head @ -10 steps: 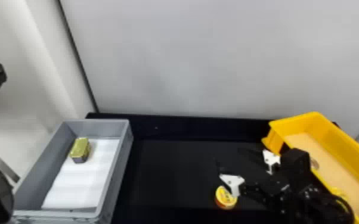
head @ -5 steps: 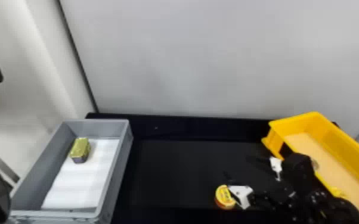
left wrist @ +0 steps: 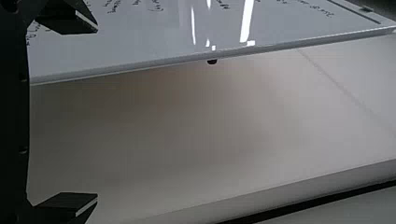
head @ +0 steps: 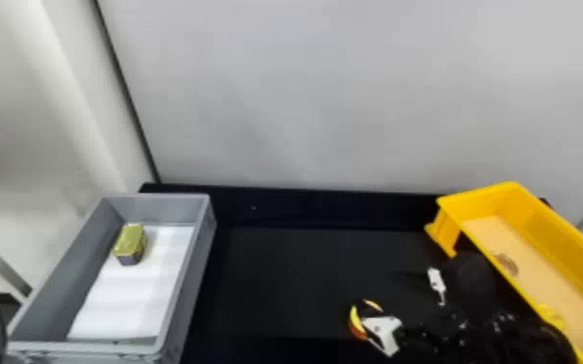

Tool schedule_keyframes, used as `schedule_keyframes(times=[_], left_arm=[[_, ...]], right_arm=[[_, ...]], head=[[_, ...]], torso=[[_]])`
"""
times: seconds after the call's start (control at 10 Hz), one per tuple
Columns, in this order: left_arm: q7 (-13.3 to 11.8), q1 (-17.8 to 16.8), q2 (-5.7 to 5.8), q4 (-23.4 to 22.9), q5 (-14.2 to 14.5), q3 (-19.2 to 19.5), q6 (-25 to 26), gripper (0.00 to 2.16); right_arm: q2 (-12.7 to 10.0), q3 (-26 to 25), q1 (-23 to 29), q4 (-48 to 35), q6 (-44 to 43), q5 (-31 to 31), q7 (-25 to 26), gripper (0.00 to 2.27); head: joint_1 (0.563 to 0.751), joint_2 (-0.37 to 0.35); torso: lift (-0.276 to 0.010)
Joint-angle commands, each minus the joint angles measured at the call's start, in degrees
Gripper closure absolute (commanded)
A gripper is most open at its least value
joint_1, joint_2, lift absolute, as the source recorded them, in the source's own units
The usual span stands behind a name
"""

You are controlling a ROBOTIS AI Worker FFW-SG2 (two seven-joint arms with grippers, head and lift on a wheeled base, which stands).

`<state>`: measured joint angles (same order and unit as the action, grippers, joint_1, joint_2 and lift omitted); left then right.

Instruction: Pick up the round yellow can and place it in the yellow rectangular box

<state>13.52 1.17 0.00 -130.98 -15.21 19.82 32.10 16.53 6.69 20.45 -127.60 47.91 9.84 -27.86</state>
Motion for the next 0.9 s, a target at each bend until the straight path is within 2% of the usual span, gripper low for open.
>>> schedule_keyframes(times=[0.0,0.3,0.8], left_arm=[[0.02,0.24,-0.15,-0.25,0.0,0.31,0.35,0.02],[0.02,0.42,-0.15,-0.51,0.0,0.4,0.35,0.02],[0.19,0.51,-0.15,-0.51,0.0,0.14,0.44,0.02]], right_arm=[[0.26,-0.53,-0.32,-0.63,2.04,0.27,-0.19,0.29],[1.14,-1.5,-0.14,-0.19,4.76,1.33,-1.34,0.29],[0.79,-1.15,-1.37,0.95,10.04,1.68,-1.25,0.29]], head=[[0.694,0.014],[0.694,0.014],[0.694,0.014]], torso=[[-0.061],[-0.061],[-0.061]])
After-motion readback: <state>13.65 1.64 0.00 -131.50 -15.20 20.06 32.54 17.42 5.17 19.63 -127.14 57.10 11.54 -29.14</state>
